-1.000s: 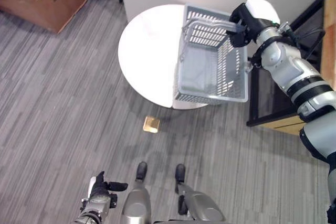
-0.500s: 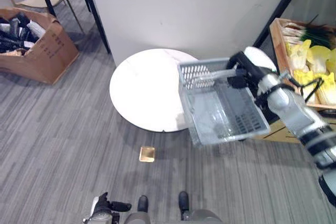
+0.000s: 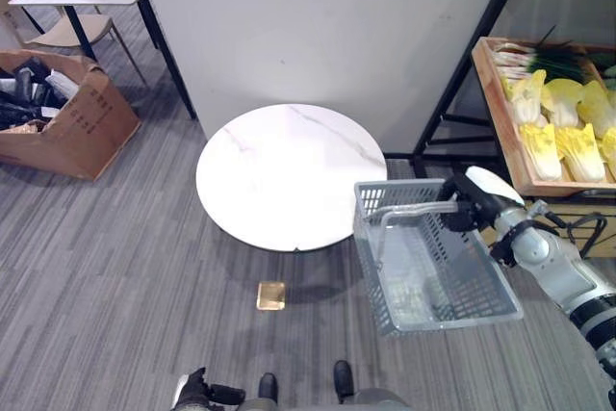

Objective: Get the vegetables into the basket

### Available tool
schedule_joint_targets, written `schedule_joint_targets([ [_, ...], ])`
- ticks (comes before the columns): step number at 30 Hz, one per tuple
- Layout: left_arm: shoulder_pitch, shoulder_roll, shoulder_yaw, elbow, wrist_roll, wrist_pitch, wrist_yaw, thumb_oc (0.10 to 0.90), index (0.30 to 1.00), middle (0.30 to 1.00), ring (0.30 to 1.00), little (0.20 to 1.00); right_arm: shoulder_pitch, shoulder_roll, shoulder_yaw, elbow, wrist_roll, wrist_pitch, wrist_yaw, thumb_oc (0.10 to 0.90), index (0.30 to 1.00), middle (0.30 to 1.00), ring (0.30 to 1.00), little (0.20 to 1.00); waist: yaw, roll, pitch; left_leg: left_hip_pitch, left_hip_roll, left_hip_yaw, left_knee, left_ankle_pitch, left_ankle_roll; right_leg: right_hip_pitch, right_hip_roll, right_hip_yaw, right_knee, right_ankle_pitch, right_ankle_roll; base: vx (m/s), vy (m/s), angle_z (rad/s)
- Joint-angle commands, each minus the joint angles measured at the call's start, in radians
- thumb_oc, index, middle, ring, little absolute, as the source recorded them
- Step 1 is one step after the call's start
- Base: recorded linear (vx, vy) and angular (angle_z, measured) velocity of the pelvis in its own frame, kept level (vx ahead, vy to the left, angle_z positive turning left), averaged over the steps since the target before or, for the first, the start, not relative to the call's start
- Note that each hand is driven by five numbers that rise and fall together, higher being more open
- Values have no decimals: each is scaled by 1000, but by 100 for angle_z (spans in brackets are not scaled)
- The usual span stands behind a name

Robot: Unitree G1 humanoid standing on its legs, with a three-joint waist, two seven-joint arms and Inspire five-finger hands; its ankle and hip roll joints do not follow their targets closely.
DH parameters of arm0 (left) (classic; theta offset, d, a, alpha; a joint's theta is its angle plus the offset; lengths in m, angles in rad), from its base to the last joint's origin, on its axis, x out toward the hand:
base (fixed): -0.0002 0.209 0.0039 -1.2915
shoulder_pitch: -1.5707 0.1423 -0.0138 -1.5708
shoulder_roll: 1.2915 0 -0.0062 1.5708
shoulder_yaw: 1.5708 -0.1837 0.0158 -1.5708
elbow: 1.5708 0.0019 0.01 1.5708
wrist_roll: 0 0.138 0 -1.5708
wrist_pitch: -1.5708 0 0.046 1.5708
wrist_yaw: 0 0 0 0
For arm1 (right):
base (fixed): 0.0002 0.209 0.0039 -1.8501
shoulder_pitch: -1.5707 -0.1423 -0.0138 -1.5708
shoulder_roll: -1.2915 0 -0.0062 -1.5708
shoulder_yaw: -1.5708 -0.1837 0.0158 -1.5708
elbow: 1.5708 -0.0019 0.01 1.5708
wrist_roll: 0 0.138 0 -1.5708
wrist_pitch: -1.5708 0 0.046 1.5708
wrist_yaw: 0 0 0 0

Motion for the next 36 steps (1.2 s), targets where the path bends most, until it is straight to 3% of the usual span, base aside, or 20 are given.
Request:
schedule_joint_targets([
  [1, -30, 42, -23, 59, 31, -6, 1, 900, 1000, 1000, 1000, 1000, -123, -8, -165, -4, -12, -49, -96, 400, 300, 300, 300, 300, 15, -56, -73, 70, -31, 15, 6, -85, -19, 44, -51, 22, 1, -43, 99, 0, 0, 0],
  [19, -49, 29, -45, 76, 27, 3, -16, 900, 1000, 1000, 1000, 1000, -149, 15, -165, 47, -11, -35, -113, 400, 300, 300, 300, 300, -3, -48, -57, 78, -33, 49, 6, -85, -14, 34, -47, 50, 1, -24, 103, -10, 6, -3],
  [33, -107, 19, -89, 51, 42, -1, -12, 900, 1000, 1000, 1000, 1000, -141, -30, -218, 16, -5, -27, -127, 400, 300, 300, 300, 300, -83, -31, -38, 100, -65, 130, 6, -119, 5, 0, -72, 123, 25, -7, 132, -21, 54, -18],
  [36, -113, 25, -96, 21, 38, -8, -13, 900, 1000, 1000, 1000, 1000, -143, -35, -213, -7, -10, -28, -122, 400, 300, 300, 300, 300, -103, -35, -19, 108, -66, 179, 6, -124, 14, -39, -59, 176, 53, 7, 151, -57, 49, -30],
])
